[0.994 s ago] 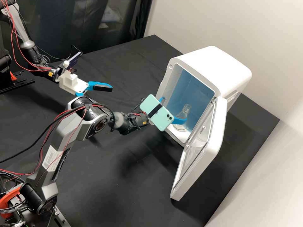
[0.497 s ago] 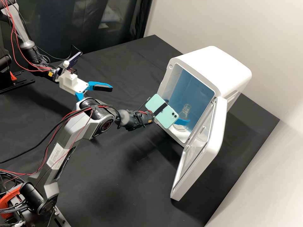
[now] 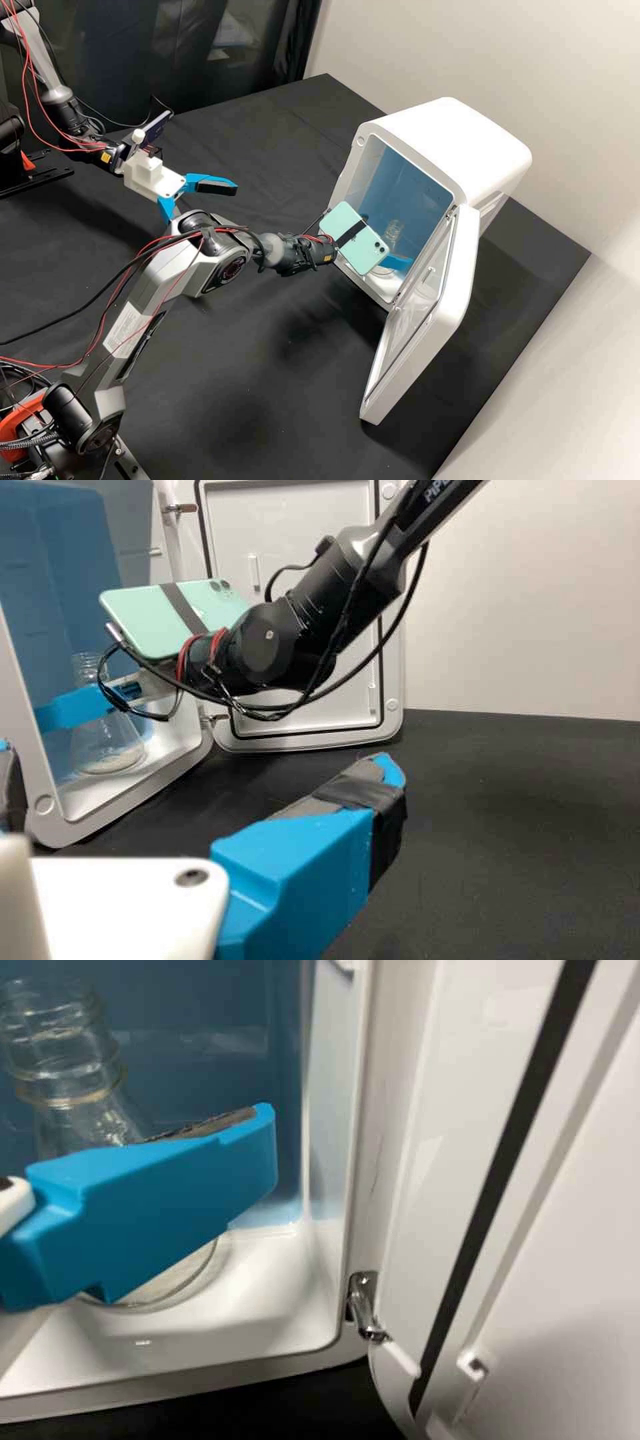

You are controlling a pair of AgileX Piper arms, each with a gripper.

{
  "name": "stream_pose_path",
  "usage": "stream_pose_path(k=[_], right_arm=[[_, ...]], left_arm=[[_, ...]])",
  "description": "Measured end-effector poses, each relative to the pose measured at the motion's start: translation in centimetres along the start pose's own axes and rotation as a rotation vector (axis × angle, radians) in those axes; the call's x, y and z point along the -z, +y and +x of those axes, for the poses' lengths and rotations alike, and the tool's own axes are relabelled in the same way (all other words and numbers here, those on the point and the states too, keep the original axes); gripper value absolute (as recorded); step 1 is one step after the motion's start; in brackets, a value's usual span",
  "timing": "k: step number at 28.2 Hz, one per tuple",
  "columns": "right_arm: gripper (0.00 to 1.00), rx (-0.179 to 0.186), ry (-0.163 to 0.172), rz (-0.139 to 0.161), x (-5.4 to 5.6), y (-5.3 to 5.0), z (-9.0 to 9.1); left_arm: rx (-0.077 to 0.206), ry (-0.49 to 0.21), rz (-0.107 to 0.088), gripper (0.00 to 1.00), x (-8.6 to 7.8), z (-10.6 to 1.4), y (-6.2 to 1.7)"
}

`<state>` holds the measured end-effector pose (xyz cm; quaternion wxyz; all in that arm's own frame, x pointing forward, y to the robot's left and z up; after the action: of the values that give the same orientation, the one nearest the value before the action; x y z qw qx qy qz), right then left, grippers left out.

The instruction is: Take the flask out of the incubator

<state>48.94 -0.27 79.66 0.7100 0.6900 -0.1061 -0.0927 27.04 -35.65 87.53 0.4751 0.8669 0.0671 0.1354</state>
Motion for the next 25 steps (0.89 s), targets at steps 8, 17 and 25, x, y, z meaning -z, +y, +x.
stream_pose_path(k=[8,17,25], right_arm=[[1.00,0.020,0.006,0.024,-0.1,0.3,0.7],[1.00,0.043,0.017,0.021,0.3,0.0,1.8],[1.00,0.077,0.005,0.020,0.3,-0.3,2.0]], left_arm=[[0.002,-0.009,0.000,1.00,-0.2,0.0,-0.05],[0.002,-0.009,0.000,1.00,-0.2,0.0,-0.05],[0.002,-0.010,0.002,1.00,-0.3,0.0,-0.06]])
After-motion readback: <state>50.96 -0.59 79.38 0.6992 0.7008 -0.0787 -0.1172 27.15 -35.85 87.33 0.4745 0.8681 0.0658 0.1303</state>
